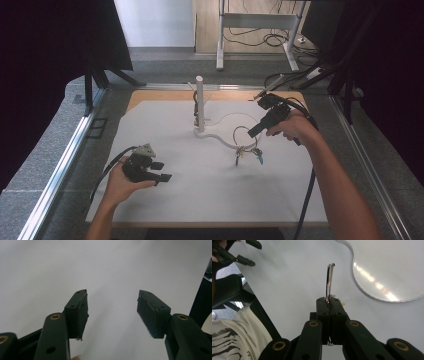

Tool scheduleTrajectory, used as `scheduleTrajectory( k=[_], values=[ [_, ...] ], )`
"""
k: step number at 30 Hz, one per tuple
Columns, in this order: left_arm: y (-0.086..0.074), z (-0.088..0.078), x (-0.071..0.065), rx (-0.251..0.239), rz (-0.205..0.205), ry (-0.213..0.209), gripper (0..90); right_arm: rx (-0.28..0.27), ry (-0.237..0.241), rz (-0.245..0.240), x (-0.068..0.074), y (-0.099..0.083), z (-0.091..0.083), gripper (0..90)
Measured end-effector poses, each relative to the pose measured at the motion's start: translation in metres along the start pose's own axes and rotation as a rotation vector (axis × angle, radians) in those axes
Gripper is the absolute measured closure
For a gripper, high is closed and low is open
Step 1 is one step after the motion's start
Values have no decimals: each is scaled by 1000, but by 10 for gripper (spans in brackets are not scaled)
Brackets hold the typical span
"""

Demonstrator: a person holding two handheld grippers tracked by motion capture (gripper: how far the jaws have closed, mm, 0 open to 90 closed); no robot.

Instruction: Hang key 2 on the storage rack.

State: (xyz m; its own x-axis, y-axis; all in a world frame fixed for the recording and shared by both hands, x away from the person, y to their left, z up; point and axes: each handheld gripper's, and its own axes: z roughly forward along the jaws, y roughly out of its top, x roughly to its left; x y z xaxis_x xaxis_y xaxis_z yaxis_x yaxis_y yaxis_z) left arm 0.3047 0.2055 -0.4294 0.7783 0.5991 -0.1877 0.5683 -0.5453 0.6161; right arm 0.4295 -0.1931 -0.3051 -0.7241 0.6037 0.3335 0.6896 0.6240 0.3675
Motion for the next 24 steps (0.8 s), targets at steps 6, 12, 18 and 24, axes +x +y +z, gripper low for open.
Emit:
scheduleTrajectory(
  k=[6, 12, 18, 24],
  values=[
    [0, 0, 0, 1, 1, -1, 427, -2, -2, 6, -2, 5, -4, 874],
    [0, 0, 0, 0, 0, -2, 426, -5, -1, 8, -4, 7, -1, 875],
    [0, 0, 0, 3, 1, -1, 426, -41, -12, 30, -9, 14, -6, 875],
    [0, 0, 0, 3, 2, -2, 426, -64, -17, 39, -14, 26, -13, 875]
  ],
)
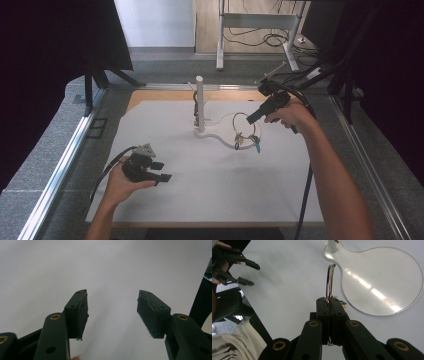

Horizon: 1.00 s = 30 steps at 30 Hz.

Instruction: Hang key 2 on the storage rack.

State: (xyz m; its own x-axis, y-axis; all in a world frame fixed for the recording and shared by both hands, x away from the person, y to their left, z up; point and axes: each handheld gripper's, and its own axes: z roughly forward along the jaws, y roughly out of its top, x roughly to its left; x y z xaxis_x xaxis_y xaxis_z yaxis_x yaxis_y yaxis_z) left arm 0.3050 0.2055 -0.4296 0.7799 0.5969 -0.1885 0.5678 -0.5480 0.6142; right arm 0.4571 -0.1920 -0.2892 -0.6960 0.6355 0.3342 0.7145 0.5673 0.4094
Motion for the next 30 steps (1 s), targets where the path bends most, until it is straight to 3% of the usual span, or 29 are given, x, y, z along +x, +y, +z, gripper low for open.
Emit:
scheduleTrajectory(
  k=[9, 30],
  values=[
    [0, -1, 1, -5, -1, -2, 426, -14, -6, 16, -5, 15, -2, 875],
    [0, -2, 1, -5, -1, -11, 425, -43, -2, 42, -14, 25, -2, 875]
  ],
)
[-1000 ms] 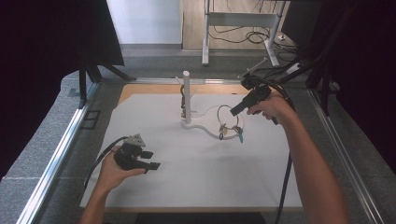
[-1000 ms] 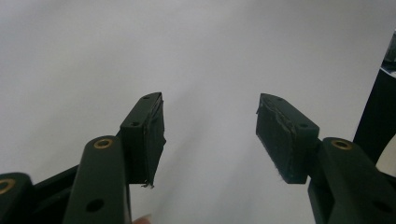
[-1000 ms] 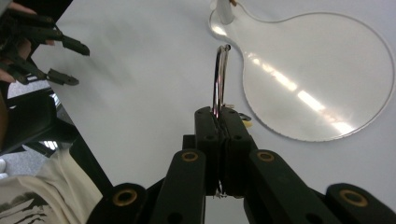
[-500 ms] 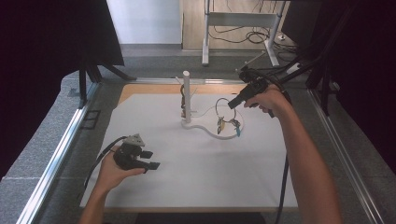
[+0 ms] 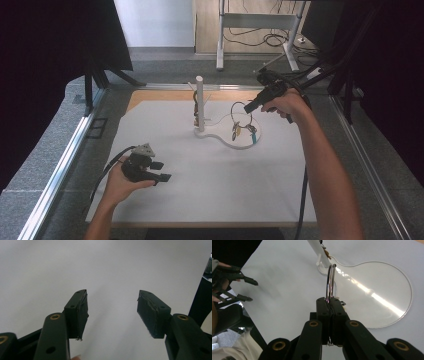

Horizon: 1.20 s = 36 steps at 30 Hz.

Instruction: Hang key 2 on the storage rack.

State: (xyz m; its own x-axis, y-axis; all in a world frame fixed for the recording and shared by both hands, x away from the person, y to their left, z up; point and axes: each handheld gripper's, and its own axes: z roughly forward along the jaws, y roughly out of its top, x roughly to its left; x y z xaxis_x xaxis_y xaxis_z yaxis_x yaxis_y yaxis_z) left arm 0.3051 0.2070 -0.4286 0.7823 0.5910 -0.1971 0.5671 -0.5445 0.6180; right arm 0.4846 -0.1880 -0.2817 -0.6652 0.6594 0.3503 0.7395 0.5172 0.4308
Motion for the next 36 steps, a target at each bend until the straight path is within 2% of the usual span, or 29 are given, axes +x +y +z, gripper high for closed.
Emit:
scheduleTrajectory(
  k=[9, 27, 36],
  values=[
    [-1, -3, 1, -2, 0, 17, 425, -20, -8, 15, -4, 12, 1, 875],
    [-1, -4, 1, -9, 0, 9, 423, -38, -16, 39, -12, 26, 17, 875],
    [-1, -4, 1, -7, 1, 6, 422, -45, -16, 28, -10, 34, 20, 875]
  ],
)
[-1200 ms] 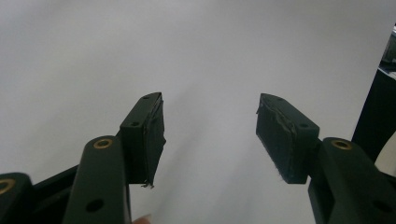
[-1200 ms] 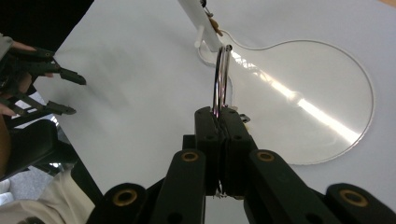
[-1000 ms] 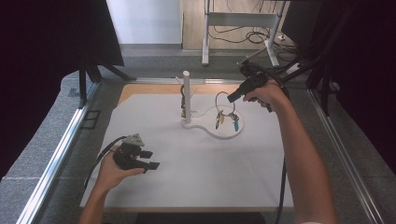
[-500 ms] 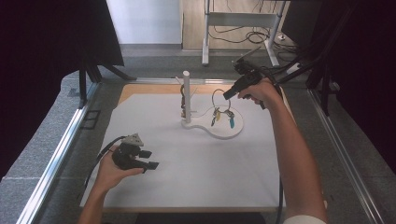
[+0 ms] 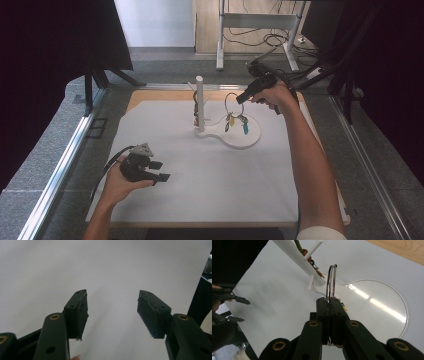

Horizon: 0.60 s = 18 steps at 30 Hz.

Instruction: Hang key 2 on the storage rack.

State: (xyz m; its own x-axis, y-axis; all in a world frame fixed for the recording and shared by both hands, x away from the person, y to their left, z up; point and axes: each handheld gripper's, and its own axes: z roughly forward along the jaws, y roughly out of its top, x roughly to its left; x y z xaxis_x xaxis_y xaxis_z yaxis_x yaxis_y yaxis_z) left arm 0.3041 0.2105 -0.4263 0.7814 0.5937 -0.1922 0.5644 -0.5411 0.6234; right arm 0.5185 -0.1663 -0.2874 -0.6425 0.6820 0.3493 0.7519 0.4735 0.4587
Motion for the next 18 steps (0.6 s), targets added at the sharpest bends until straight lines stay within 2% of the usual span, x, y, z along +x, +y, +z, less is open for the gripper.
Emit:
scheduleTrajectory(
  k=[9, 18],
  values=[
    [-1, -6, 2, -15, -2, 3, 422, -10, -2, -6, 3, 12, 8, 874],
    [-2, -9, 3, -24, -4, 2, 421, -22, -7, 10, 3, 20, 16, 875]
  ],
)
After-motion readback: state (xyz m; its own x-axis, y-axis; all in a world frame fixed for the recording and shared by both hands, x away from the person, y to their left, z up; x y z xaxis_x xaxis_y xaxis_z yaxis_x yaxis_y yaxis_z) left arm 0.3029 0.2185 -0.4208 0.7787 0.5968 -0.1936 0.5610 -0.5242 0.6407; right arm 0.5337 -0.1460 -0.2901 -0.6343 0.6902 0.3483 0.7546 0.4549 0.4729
